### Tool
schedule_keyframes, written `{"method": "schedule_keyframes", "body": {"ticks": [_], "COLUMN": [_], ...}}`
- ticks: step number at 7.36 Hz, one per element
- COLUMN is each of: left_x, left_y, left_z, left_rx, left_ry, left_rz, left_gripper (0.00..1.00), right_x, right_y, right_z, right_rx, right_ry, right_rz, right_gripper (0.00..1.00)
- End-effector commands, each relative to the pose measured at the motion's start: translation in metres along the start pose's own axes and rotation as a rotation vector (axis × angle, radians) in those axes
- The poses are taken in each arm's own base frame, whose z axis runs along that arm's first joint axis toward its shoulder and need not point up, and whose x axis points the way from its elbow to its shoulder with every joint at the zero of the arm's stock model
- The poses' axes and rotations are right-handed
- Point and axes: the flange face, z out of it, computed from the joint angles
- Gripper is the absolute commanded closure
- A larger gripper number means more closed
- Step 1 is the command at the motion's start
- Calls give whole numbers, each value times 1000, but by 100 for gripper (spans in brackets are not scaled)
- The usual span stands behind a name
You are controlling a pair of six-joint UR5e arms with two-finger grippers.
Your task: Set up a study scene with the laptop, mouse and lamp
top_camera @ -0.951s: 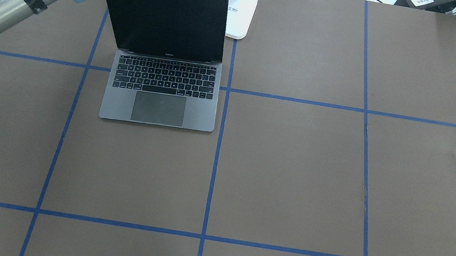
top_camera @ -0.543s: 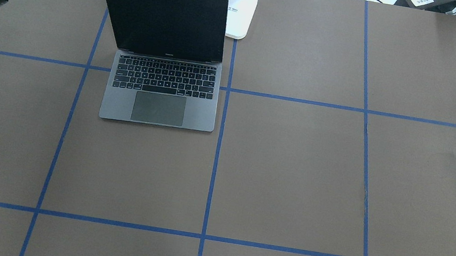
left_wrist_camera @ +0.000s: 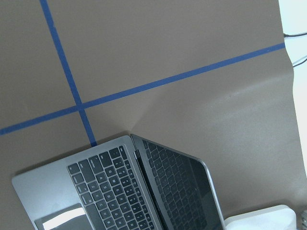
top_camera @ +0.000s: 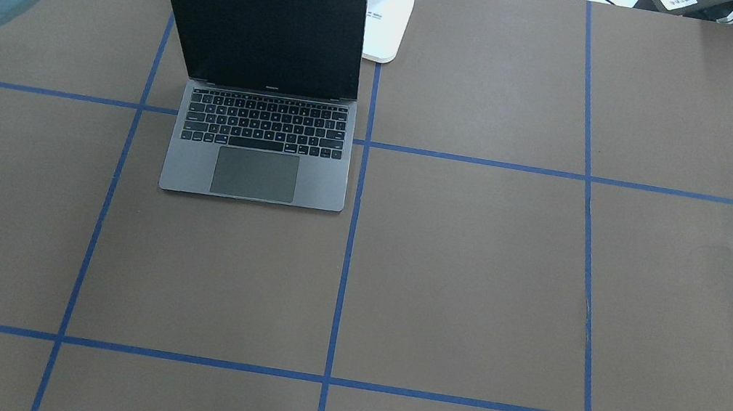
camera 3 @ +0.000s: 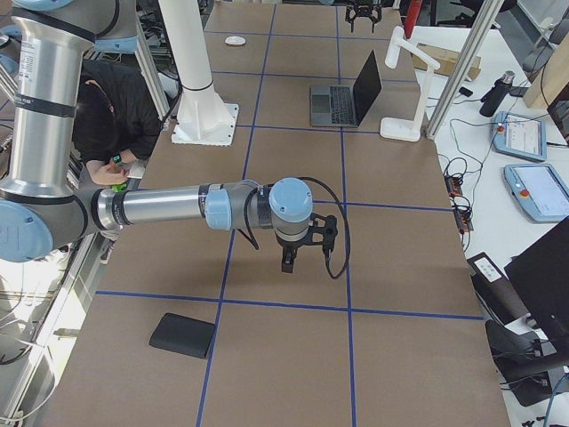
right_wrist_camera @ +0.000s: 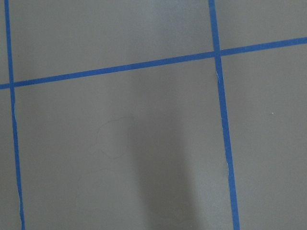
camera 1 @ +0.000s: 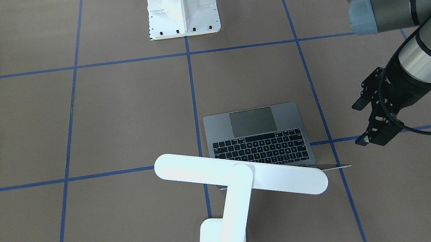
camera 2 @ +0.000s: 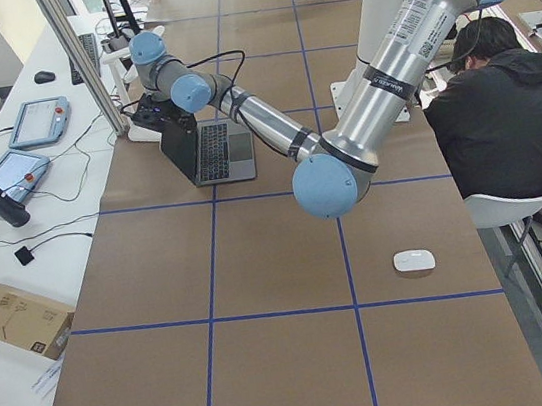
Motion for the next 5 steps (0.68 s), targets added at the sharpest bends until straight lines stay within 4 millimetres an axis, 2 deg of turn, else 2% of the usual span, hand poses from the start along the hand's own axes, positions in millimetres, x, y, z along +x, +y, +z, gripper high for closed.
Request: {"method": "schedule_keyframes", "body": {"ticks": [1,2,3,5], "left_x": [-28,-48,-63,-74], "left_y": [-1,-6,-7,-3], "left_z": [-10,-3,-7,-13], "left_rx": [8,32,46,44], "left_ry": [17,8,12,21], "left_rz": [106,179,245,342], "left_gripper": [0,0,0,0], "right_x": [23,41,57,109], "right_y": [10,23,35,52], "right_z": [33,42,50,80], "right_rx": [-82,-103,-121,-180], "right_ry": [-56,-50,-42,-61], "right_rz": [38,49,-55,-232], "right_gripper": [1,1,1,1]}}
